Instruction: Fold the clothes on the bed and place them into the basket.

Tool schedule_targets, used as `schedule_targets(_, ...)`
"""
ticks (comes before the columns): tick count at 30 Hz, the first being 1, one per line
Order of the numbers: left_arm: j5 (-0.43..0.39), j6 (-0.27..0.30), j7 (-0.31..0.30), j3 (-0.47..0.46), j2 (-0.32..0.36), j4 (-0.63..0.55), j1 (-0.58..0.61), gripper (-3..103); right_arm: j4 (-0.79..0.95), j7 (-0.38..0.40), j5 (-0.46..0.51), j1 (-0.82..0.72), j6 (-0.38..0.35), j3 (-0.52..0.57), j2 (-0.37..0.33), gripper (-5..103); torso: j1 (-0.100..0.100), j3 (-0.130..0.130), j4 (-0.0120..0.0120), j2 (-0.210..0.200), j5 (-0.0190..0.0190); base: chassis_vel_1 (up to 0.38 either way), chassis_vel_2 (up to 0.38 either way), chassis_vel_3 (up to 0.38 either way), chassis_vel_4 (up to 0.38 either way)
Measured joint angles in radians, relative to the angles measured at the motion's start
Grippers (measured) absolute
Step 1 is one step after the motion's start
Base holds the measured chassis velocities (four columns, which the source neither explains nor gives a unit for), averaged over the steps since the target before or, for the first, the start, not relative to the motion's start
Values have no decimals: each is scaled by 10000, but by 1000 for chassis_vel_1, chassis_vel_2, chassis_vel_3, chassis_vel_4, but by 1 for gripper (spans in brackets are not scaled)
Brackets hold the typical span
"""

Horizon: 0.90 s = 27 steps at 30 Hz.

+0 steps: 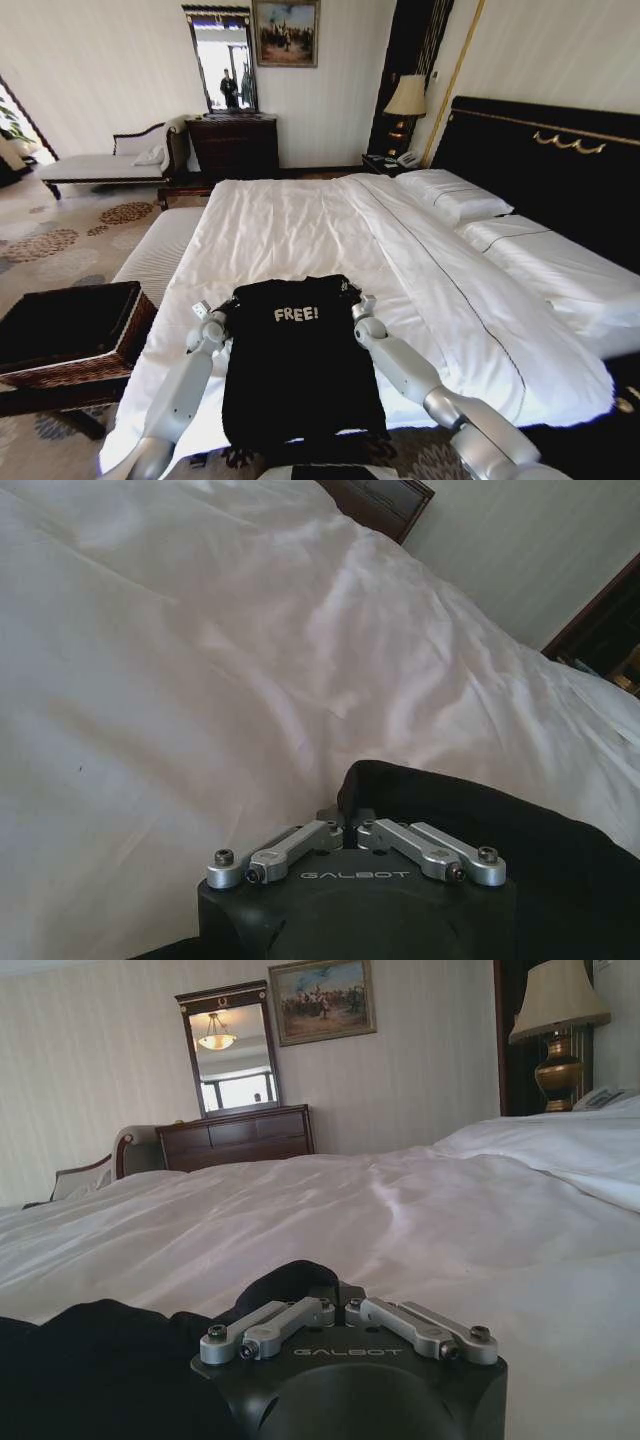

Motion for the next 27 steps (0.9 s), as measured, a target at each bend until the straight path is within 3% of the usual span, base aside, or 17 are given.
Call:
schedule_targets(7, 138, -85, -20, -44, 8, -90, 155, 1, -225, 237, -87, 56, -62, 16, -34, 0, -1, 0, 0, 0, -1, 0, 0, 0, 0)
schedule_targets(10, 132, -70, -297, -158, 208, -934, 629, 3, 309, 331, -142, -86, -58, 251, -197, 0, 0, 0, 0, 0, 0, 0, 0, 0, 0)
schedule_targets(12, 175, -60, -362, -200, 299, -1229, 806, 3, 524, 354, -249, -144, -22, 378, -262, 5, 0, 0, 1, -1, 0, 0, 0, 0, 0)
schedule_targets(13, 203, -54, -398, -230, 348, -1385, 899, 8, 668, 363, -337, -187, 21, 459, -308, 5, 0, 0, 2, 0, 0, 0, 0, 0, 0)
schedule_targets(14, 295, -48, -494, -377, 485, -1881, 1208, 14, 1105, 403, -634, -351, 157, 691, -464, 16, -1, -1, 3, 0, 0, 0, 0, 0, 0)
schedule_targets(16, 359, -47, -542, -511, 555, -2249, 1445, 19, 1450, 437, -788, -500, 221, 828, -624, 16, -1, 0, 8, 0, 0, 0, 0, 0, 0)
schedule_targets(19, 571, -104, -647, -1000, 772, -3319, 2278, 34, 3009, 644, -692, -1246, 123, 1101, -1410, 33, -1, -2, -4, 1, 0, 0, 0, 0, 0)
schedule_targets(20, 624, -112, -729, -1168, 803, -3639, 2610, 34, 3392, 740, -627, -1515, 63, 1170, -1611, 39, -1, -2, -5, 1, -2, 0, 0, 0, 0)
schedule_targets(22, 654, -113, -764, -1279, 805, -3825, 2823, 40, 3607, 800, -600, -1696, 31, 1217, -1714, 39, -1, -1, -4, 1, -1, 0, 0, 0, 0)
schedule_targets(23, 692, -111, -866, -1493, 786, -4158, 3187, 45, 3997, 898, -458, -2023, -69, 1296, -1872, 44, -1, -1, -1, 0, -1, 0, 0, 0, 0)
schedule_targets(27, 874, 357, -1548, -2398, 424, -5624, 4930, 62, 6389, 1842, 2479, -3526, -1286, 1526, -2467, 61, -3, -1, 6, 1, -2, 0, 0, 0, 0)
